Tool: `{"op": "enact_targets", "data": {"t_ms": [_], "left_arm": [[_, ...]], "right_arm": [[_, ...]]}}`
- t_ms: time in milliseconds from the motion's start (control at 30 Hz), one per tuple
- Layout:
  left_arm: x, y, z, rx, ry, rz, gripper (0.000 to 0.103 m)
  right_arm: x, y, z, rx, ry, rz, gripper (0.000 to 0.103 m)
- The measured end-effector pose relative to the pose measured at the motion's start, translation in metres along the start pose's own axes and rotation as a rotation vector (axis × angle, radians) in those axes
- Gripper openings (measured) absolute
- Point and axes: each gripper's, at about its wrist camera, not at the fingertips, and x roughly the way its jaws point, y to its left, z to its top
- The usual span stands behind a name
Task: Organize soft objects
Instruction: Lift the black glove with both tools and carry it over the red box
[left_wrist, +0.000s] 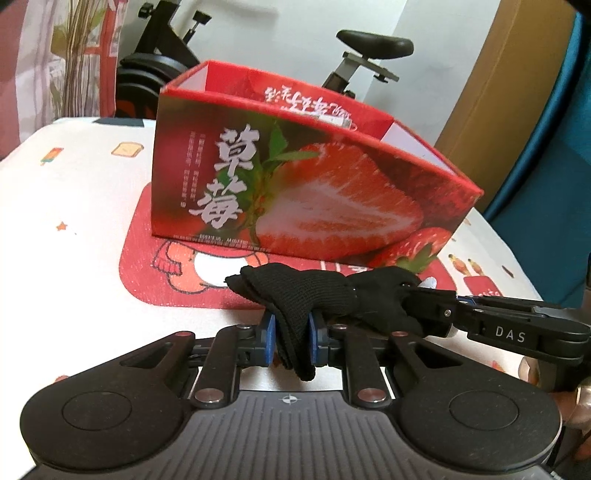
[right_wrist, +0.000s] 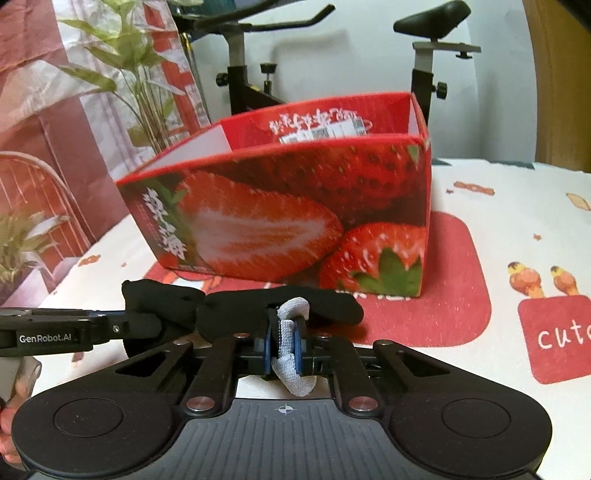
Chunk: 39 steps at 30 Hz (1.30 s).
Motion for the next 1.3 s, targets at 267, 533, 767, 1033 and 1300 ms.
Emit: {"op": "enact_targets", "data": {"t_ms": [267,533,767,1033,1300], "left_arm": [[-0.033,-0.009,0.0,0.017,-0.069,0.001,0.018],[-0.084,-0.029,0.013,0.076,-0.204,0.001,0.018],[-0.111,-0.042,0.045,0.112,-0.299,-0.023,0.018],[-0.073,-0.043,0.109,0.175,-0.218,-0.042,0.018],[0.004,-0.024,0.153,0.123,-0.012,0.01,0.018]], "right_arm": [[-0.031,0.015,0.007,-0.019,-0.072,0.016,0.01],[-0.08,0.033,0.03,-0.057,-0.202,0.04,0.01],[-0.105,0.042,0.071,-0.09,-0.267,0.06,0.01],[-0.06,0.035,0.131,-0.123,-0.218,0.012,0.01],[0.021,0.017,0.161,-0.08,-0.052,-0.018,0.01]]}}
